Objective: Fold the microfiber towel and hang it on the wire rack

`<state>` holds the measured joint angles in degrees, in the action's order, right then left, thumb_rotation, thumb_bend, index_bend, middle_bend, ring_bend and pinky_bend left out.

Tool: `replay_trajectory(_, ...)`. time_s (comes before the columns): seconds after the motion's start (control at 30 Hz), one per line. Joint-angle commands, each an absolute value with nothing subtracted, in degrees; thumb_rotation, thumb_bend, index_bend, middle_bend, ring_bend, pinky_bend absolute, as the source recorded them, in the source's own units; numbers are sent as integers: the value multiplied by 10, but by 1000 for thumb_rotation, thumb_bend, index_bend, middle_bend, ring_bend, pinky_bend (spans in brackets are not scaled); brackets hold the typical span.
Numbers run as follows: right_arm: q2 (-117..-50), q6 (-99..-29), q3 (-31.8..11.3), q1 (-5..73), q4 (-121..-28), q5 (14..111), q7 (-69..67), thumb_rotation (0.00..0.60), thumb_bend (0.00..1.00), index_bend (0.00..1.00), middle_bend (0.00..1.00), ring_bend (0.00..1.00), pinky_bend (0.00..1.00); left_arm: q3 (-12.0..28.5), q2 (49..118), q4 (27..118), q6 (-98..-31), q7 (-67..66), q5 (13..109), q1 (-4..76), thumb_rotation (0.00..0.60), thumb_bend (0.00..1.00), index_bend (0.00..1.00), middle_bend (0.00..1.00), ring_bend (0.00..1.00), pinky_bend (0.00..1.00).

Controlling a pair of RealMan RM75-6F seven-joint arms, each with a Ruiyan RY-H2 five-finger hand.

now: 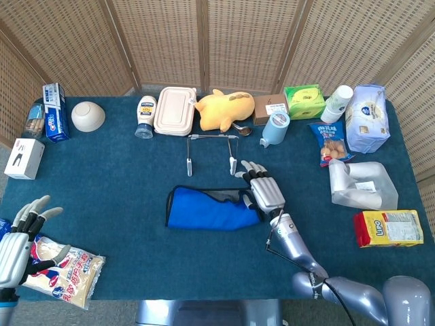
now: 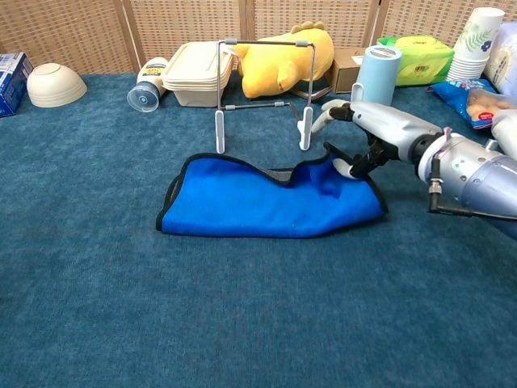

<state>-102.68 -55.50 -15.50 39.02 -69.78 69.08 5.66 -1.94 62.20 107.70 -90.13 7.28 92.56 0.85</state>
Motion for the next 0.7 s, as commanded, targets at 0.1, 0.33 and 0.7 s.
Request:
replay_trajectory(0.1, -1027, -552, -159, 395, -691, 677, 70, 600, 451, 207, 35, 0, 0, -20, 621, 1077, -904, 73, 928, 6, 600, 340, 201, 44, 0, 0)
replay_trajectory(0.33, -1023, -555, -155, 394, -699, 674, 79, 600, 449, 193, 28, 0, 0, -19, 620, 1079, -906, 73, 932, 5, 600, 339, 201, 41, 0, 0)
replay_trajectory(0.7, -1014, -549, -143, 384, -728, 647, 99, 600, 450, 185, 20, 0, 0, -20, 620, 1079, -907, 73, 933, 3, 600, 340, 199, 41, 0, 0)
